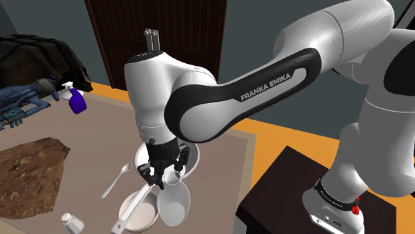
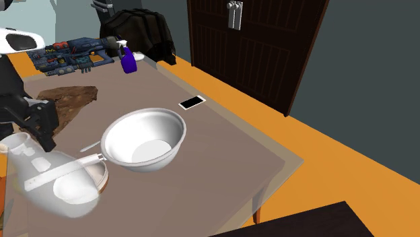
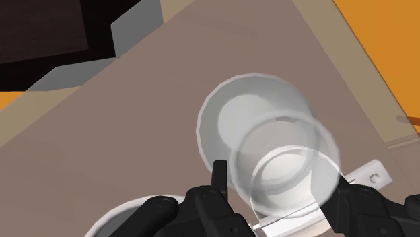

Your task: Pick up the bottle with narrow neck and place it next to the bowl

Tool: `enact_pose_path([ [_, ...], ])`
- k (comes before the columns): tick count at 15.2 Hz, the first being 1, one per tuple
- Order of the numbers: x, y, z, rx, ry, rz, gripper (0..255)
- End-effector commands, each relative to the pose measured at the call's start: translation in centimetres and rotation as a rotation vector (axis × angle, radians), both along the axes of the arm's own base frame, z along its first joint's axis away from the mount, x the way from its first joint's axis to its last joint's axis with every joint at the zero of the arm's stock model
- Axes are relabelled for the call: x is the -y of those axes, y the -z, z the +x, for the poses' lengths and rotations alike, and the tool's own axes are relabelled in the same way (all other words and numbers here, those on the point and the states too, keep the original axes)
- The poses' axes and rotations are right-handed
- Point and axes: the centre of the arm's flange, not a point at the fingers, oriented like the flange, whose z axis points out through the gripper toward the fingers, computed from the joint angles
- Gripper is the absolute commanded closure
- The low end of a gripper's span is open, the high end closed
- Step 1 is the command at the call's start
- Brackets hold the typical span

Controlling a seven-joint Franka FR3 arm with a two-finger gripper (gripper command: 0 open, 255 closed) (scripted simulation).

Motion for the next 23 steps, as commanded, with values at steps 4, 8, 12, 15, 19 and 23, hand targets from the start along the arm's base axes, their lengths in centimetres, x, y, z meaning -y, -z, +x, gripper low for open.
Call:
enact_pose_path([
  [4,0.0,2.6,0.0,0.001,0.000,0.001,255],
  [8,0.0,4.7,0.0,0.001,0.000,0.001,255],
  [12,0.0,6.8,0.0,0.001,0.000,0.001,255],
  [15,0.0,8.4,0.0,0.001,0.000,0.001,255],
  [19,0.0,10.5,0.0,0.001,0.000,0.001,255],
  [23,0.0,12.9,0.0,0.001,0.000,0.001,255],
])
